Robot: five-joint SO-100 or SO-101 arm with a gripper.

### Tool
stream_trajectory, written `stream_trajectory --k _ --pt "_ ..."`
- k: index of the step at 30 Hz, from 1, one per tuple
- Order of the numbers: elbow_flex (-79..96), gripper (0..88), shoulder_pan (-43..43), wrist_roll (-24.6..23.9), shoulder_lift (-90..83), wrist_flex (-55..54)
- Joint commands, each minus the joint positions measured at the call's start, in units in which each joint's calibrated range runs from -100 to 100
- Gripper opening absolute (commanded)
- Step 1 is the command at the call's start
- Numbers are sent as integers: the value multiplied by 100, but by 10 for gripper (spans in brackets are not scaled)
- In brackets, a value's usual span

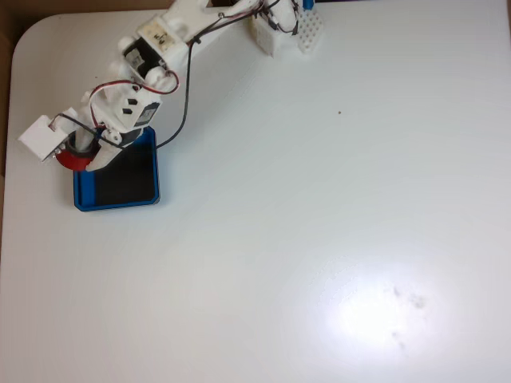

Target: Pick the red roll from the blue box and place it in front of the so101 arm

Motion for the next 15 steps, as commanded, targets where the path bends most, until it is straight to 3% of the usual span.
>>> stream_trajectory --k 1,10,15 --pt "322 5 -346 49 -1114 -5" --pt "2748 5 -2056 49 -3823 -5" --pt "3853 5 -3287 49 -4476 -5"
